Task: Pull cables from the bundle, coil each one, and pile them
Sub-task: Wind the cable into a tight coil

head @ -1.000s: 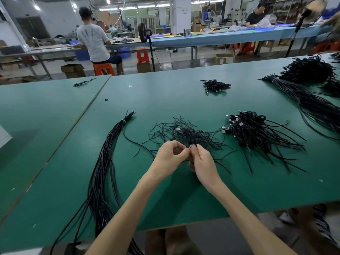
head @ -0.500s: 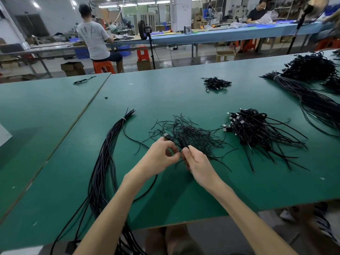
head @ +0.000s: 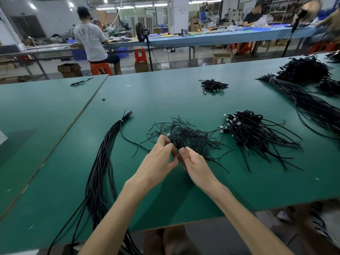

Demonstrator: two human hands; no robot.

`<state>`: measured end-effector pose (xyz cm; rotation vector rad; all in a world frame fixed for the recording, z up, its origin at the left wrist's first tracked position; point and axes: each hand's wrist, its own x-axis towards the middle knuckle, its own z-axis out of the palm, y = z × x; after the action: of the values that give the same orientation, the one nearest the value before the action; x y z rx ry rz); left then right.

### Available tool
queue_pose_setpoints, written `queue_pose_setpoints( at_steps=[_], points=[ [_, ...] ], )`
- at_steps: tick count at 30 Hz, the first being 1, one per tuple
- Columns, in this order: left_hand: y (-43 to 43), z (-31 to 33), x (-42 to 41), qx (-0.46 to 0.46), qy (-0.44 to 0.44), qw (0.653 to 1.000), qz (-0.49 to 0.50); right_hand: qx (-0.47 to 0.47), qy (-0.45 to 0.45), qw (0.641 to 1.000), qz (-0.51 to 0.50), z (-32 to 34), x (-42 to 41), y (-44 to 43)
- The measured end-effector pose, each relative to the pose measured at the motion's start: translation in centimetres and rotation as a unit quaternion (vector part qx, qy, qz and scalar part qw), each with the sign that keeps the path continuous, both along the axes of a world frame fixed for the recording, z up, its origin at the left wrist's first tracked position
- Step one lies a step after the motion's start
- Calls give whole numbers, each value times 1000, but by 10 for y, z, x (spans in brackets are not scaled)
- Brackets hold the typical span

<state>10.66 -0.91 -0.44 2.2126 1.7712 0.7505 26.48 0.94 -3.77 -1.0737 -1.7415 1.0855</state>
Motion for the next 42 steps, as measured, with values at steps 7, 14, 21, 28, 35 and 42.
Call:
queue_pose_setpoints(
  at_steps=[7, 14, 21, 28, 35, 42],
  points=[
    [0, -6, -2, -31, -125, 992, -9, -25, 61, 998, -8, -3, 0, 3],
    [-2, -9, -3, -113, -277, 953, -51, -99, 132, 986, 23, -2, 4, 6],
    [3, -13, -1, -172, -443, 868, -145, -169, 157, 970, 71, 6, 11, 5],
    [3, -17, 3, -145, -446, 867, -168, -179, 140, 969, 102, 8, 11, 5],
    [3, -20, 1, -120, -437, 878, -151, -184, 139, 967, 108, 5, 13, 6],
    [3, -21, -2, -86, -398, 906, -118, -174, 126, 973, 89, 8, 12, 4]
  ],
)
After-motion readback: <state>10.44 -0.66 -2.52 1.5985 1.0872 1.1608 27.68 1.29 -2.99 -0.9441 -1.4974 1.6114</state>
